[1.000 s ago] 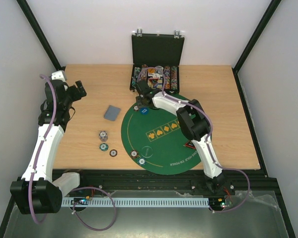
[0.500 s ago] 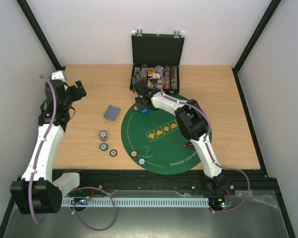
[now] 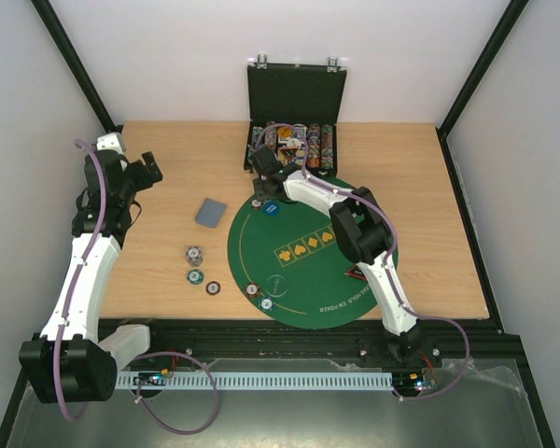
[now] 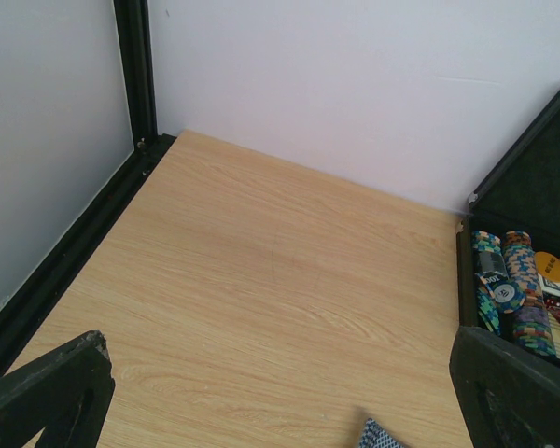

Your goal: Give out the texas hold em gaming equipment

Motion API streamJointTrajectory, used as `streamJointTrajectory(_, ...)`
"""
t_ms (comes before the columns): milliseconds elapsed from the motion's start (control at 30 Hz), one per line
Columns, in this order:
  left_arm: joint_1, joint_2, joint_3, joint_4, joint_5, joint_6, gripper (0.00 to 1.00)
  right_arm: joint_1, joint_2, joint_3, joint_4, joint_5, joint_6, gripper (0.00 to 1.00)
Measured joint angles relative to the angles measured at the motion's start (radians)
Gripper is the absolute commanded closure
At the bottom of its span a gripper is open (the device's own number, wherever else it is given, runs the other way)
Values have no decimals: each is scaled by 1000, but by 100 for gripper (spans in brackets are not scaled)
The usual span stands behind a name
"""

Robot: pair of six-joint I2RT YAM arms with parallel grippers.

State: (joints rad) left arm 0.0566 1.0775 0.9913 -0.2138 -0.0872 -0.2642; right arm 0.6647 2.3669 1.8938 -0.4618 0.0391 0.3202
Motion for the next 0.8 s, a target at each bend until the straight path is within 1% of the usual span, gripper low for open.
streamJointTrajectory(133, 0, 0, 0, 0, 0, 0, 0, -2, 0, 55, -20, 10, -4, 36)
streamJointTrajectory(267, 0, 0, 0, 0, 0, 0, 1, -3, -31, 73, -24, 5, -3, 23)
streamJointTrajectory(367, 0, 0, 0, 0, 0, 0, 0, 4, -117, -2, -11, 1, 2, 17)
streamJointTrajectory(467, 0, 0, 0, 0, -1, 0, 0, 29, -275, -161, 18, 9, 14, 13)
streamJointTrajectory(567, 0, 0, 0, 0, -2, 0, 0, 109, -435, -306, 55, 32, 33, 10)
streamJointTrajectory(633, 0, 0, 0, 0, -4, 0, 0, 194, -529, -399, 79, 50, 55, 9)
streamJointTrajectory(733, 0, 0, 0, 0, -6, 0, 0, 318, -608, -483, 90, 66, 96, 9)
streamJointTrajectory(800, 0, 0, 0, 0, -8, 0, 1, 395, -621, -507, 92, 76, 130, 9)
